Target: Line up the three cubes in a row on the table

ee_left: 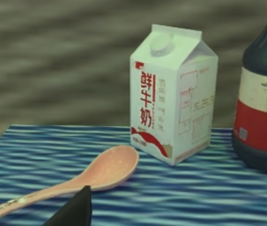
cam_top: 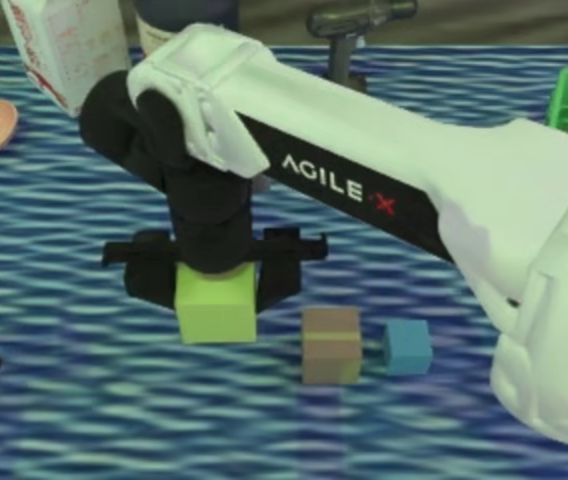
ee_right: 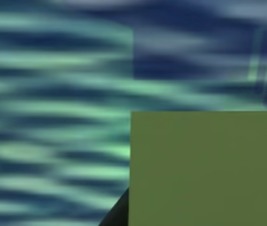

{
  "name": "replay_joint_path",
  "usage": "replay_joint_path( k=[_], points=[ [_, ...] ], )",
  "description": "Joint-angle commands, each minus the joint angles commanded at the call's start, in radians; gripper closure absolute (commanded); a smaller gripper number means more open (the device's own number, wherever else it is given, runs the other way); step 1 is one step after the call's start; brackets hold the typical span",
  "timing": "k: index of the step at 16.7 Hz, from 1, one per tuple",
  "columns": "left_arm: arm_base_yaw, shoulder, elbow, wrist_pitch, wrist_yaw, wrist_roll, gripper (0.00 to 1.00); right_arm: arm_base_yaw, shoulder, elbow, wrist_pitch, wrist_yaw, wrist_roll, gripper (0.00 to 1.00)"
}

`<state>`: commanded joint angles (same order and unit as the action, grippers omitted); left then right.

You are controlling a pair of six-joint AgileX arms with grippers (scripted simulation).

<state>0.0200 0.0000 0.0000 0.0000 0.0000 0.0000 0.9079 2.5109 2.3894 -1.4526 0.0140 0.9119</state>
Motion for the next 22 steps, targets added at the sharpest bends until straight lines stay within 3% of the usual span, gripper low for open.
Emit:
replay_joint_path(
  k=[7, 15, 20, 22],
  points=[
    [0.0, 0.0, 0.0, 0.0, 0.0, 0.0, 0.0, 0.026, 0.005, 0.028, -0.009, 0.0, 0.041, 1.0],
    [0.0, 0.0, 0.0, 0.0, 0.0, 0.0, 0.0, 0.031, 0.012, -0.222, 0.245, 0.001, 0.043, 1.0],
    [0.0, 0.0, 0.0, 0.0, 0.0, 0.0, 0.0, 0.032, 0.014, -0.236, 0.259, 0.001, 0.044, 1.0],
    [0.0, 0.0, 0.0, 0.0, 0.0, 0.0, 0.0, 0.032, 0.014, -0.236, 0.259, 0.001, 0.044, 0.85]
  ],
)
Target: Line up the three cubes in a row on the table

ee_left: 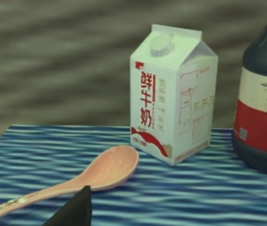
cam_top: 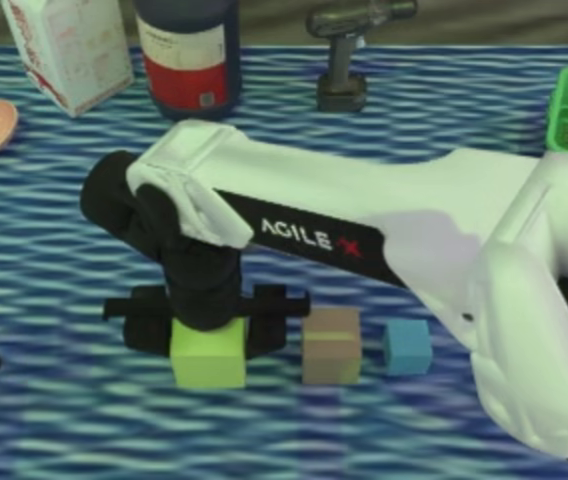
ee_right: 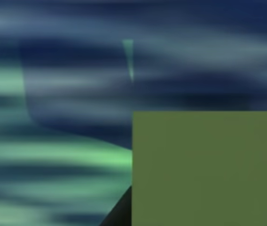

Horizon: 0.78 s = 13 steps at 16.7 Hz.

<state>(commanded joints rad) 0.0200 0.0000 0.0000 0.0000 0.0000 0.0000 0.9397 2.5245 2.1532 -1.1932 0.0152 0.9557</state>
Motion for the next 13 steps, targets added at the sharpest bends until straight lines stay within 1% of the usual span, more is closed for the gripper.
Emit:
replay_joint_path(
  k=[11, 12, 13],
  points=[
    [0.0, 0.0, 0.0, 0.0, 0.0, 0.0, 0.0, 0.0, 0.0, 0.0, 0.0, 0.0, 0.0, 0.02],
    [0.0, 0.0, 0.0, 0.0, 0.0, 0.0, 0.0, 0.0, 0.0, 0.0, 0.0, 0.0, 0.0, 0.0],
    [0.0, 0.0, 0.0, 0.0, 0.0, 0.0, 0.0, 0.0, 0.0, 0.0, 0.0, 0.0, 0.0, 0.0]
  ],
)
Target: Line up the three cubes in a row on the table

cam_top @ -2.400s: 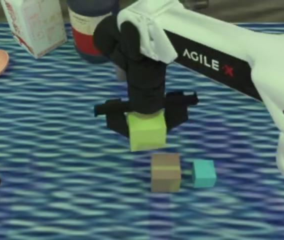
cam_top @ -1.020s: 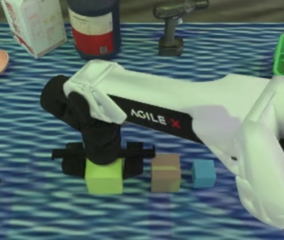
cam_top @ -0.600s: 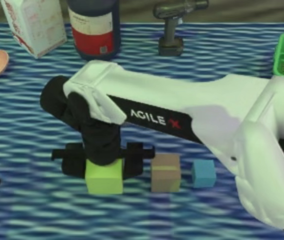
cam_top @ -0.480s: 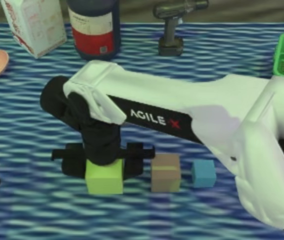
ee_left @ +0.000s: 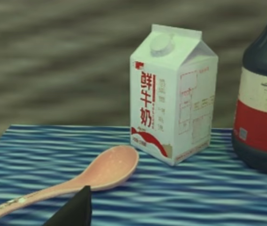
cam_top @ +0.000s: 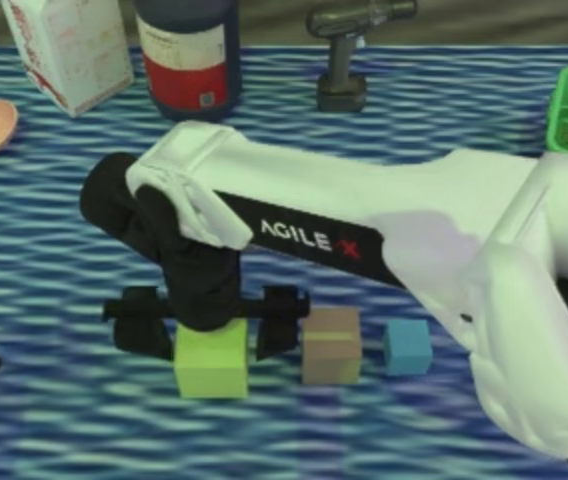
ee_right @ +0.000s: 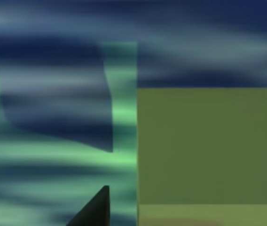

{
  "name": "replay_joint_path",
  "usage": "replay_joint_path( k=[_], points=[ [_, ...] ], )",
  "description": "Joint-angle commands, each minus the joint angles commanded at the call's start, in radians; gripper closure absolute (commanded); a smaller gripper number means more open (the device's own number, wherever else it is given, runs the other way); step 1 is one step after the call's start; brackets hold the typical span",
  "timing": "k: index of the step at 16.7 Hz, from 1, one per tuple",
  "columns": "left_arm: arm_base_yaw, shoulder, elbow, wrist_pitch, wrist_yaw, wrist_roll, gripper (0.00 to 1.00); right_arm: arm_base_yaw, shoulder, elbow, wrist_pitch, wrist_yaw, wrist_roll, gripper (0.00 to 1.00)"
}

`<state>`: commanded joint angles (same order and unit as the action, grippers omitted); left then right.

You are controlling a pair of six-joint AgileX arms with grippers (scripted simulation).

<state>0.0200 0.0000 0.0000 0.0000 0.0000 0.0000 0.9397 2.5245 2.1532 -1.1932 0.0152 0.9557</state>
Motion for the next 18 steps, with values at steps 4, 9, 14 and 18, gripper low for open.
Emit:
replay_joint_path(
  k=[4, 9, 14, 18],
  points=[
    [0.0, 0.0, 0.0, 0.0, 0.0, 0.0, 0.0, 0.0, 0.0, 0.0, 0.0, 0.0, 0.0, 0.0],
    [0.0, 0.0, 0.0, 0.0, 0.0, 0.0, 0.0, 0.0, 0.002, 0.017, -0.017, 0.001, 0.0, 0.0],
    [0.0, 0.0, 0.0, 0.0, 0.0, 0.0, 0.0, 0.005, 0.004, 0.203, -0.202, 0.001, 0.002, 0.0],
    [0.0, 0.0, 0.0, 0.0, 0.0, 0.0, 0.0, 0.007, 0.0, 0.278, -0.278, 0.0, 0.0, 0.0]
  ],
)
